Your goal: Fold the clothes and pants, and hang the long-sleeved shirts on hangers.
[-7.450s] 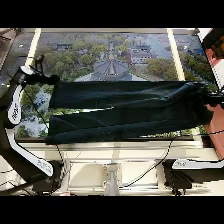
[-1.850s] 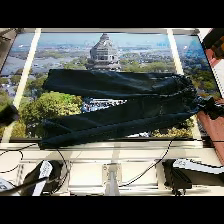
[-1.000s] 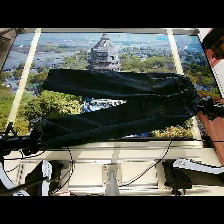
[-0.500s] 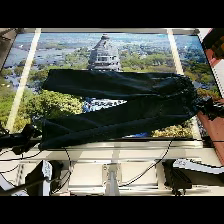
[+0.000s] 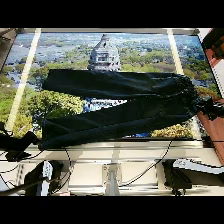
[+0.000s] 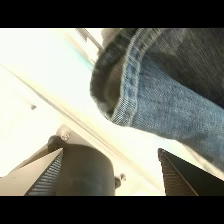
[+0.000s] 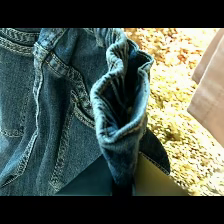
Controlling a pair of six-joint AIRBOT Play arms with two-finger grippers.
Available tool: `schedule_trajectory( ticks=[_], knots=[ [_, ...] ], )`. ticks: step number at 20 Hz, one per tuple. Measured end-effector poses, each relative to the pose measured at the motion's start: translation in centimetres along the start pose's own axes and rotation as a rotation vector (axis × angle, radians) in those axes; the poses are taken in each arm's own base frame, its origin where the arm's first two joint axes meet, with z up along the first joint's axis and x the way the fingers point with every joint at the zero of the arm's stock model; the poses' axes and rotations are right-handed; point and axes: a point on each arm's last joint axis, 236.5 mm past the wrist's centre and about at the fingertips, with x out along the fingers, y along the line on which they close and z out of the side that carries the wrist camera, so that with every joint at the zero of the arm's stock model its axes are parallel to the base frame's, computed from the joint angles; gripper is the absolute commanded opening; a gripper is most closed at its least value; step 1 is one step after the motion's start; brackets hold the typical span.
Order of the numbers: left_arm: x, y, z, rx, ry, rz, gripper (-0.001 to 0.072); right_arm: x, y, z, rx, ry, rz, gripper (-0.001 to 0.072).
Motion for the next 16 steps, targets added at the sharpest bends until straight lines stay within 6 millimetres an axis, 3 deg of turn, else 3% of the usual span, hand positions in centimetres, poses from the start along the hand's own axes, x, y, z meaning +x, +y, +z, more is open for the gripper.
schedule_trajectory(
  ticks=[6,12,16],
  knots=[
    [0.2,-1.7,0.7,-0.028,-0.028,-0.068,0.0700,0.0,0.0,0.1,-0.001,-0.005,-0.002,0.0056],
    [3.3,-1.6,-1.1,-0.061,0.045,-0.075,0.0699,0.0,0.0,0.1,-0.001,-0.005,-0.002,0.0056],
    [5.0,-1.6,-0.9,-0.127,0.027,-0.082,0.0686,0.0,-0.1,0.1,-0.001,-0.005,-0.002,0.0056]
  ],
)
